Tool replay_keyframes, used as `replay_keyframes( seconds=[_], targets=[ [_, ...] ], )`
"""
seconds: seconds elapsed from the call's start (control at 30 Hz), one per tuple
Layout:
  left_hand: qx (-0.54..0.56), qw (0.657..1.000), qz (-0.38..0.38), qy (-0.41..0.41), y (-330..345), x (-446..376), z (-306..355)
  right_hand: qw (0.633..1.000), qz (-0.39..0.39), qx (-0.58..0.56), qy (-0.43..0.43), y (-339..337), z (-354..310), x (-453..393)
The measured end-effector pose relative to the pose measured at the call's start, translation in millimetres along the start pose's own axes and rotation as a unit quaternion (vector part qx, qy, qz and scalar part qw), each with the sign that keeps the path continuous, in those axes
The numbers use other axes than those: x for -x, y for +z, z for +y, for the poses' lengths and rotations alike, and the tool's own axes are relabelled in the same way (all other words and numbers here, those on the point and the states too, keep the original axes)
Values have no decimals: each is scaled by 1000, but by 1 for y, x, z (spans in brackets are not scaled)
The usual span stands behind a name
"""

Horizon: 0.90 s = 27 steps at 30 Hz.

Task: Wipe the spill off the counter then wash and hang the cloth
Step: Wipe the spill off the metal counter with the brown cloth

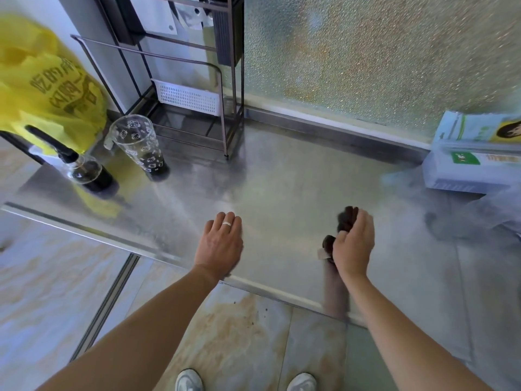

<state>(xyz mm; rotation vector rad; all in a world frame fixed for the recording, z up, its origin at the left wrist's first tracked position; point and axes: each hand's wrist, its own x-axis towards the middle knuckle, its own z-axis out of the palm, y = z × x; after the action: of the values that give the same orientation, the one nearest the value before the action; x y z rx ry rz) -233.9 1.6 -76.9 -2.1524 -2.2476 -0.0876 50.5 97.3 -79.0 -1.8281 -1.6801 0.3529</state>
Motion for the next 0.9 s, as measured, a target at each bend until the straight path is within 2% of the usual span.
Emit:
replay_keyframes(
  seconds=[0.1, 0.33, 0.53, 0.77, 0.9],
  targets=[
    [10, 1000, 10, -3, 3, 0, 0, 997, -36, 25, -66, 16, -14, -4],
    [32, 999, 41, -8, 6, -1, 0, 986, -91, 26, -134, 52, -40, -9],
    [25, 1000, 17, -2, 4, -2, 0, 973, -146, 11, -178, 55, -50, -2],
    [23, 1000, 4, -8, -1, 0, 1, 927, -248, -31, -278, 52, -76, 45],
    [20, 1000, 1, -7, -1, 0, 2, 895, -321, -53, -304, 36, -80, 61]
  ],
)
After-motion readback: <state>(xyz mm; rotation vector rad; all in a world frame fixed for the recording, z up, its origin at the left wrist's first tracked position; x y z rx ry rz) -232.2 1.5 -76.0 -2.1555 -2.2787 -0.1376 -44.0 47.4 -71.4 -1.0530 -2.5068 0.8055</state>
